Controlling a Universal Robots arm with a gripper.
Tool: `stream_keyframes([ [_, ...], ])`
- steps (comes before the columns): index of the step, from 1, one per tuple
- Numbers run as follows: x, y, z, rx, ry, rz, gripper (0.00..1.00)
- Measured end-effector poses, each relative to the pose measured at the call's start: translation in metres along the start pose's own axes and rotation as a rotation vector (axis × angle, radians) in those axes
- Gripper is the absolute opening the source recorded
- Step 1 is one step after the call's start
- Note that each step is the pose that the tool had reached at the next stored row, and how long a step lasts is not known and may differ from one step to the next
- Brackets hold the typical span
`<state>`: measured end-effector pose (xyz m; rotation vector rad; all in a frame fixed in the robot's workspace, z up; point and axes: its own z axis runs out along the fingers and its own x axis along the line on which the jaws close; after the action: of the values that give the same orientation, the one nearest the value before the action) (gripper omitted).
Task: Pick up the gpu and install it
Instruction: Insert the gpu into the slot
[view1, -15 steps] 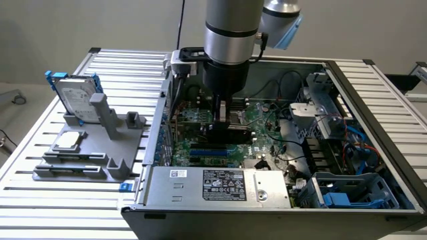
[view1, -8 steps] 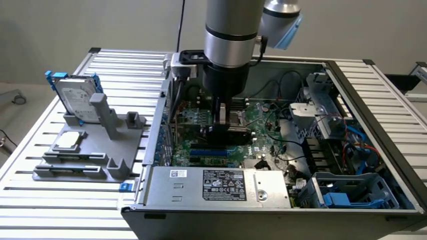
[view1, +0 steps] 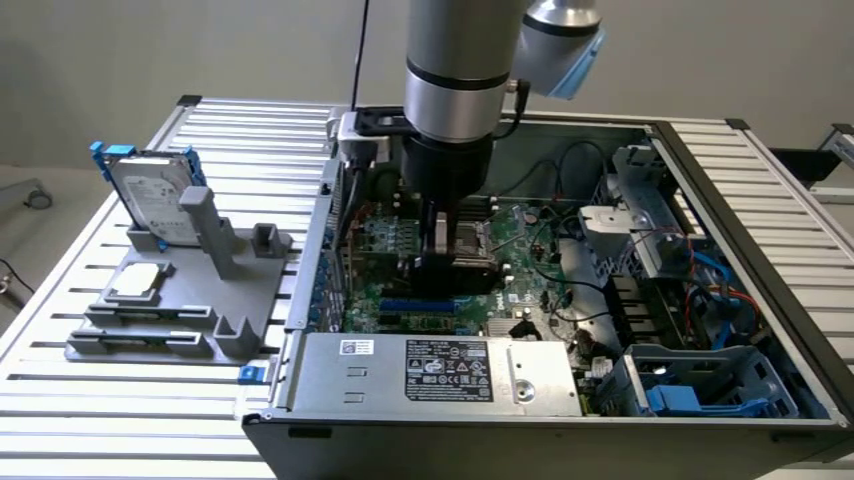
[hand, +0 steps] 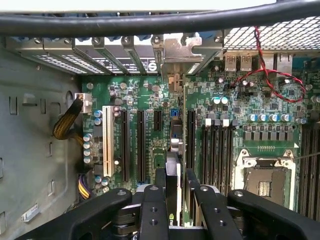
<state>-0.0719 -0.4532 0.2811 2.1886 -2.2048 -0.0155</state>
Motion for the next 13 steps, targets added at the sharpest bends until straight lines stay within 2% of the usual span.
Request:
stream_keyframes([
  [13,0.002,0.0034,0.0051,-0.0071,0.0001,0.0,0.27],
])
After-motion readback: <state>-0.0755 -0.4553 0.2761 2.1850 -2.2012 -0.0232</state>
